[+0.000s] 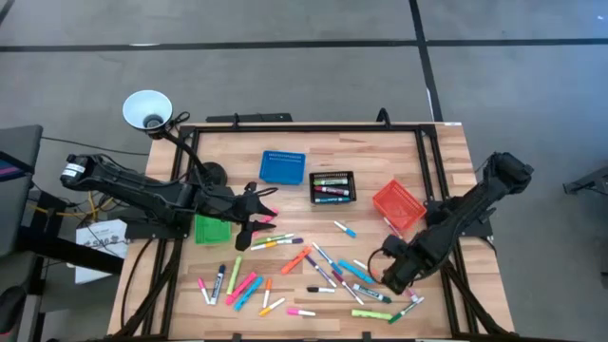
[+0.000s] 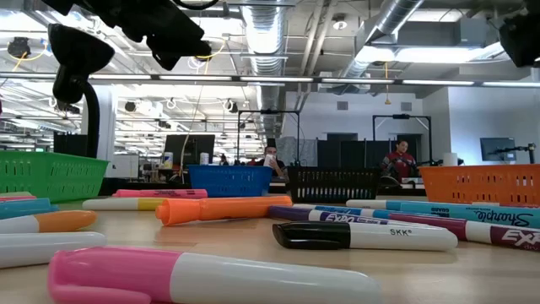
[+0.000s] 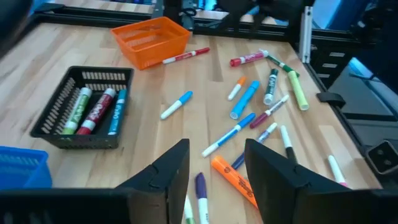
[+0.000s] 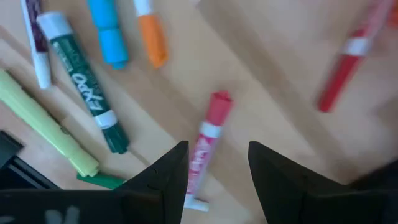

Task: Pick & Place Markers
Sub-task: Put the pink marker pen into the black basket, then put the top pink highlighter pen into the blue basket

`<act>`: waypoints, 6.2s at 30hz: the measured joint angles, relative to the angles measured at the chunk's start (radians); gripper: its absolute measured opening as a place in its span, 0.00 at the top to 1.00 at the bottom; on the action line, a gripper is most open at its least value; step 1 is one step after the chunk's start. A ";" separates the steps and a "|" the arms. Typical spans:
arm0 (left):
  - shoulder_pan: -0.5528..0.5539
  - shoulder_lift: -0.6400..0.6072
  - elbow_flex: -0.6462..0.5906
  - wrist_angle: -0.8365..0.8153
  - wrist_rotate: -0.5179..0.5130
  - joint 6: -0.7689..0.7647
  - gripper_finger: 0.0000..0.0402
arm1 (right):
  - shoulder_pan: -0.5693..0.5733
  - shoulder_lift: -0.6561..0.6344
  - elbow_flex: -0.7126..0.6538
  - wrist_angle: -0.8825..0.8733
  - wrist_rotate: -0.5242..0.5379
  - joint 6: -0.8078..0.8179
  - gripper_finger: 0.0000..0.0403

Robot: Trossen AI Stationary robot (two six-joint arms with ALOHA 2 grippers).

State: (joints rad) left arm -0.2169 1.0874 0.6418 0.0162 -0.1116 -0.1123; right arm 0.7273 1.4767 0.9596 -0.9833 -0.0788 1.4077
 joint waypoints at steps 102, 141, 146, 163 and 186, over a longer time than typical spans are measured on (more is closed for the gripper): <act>0.062 0.000 0.000 0.074 0.000 0.002 0.63 | -0.824 0.264 0.157 0.548 0.371 -1.618 0.54; 0.055 0.000 0.000 0.224 0.069 -0.218 0.63 | -0.685 -0.198 -0.146 0.936 0.056 -1.520 0.53; -0.057 0.078 0.001 0.216 0.089 -0.417 0.63 | -0.685 -0.203 -0.146 0.937 0.056 -1.534 0.54; -0.164 0.291 0.148 -0.306 -0.054 -0.472 0.69 | -0.685 -0.198 -0.146 0.970 0.056 -1.537 0.53; 0.141 0.571 0.149 -0.371 -0.099 -0.229 0.56 | -0.683 -0.198 -0.146 0.962 0.056 -1.459 0.53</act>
State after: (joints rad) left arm -0.0757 1.6581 0.7913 -0.3551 -0.2104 -0.3410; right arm 0.0441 1.2789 0.8139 -0.0216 -0.0223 -0.0517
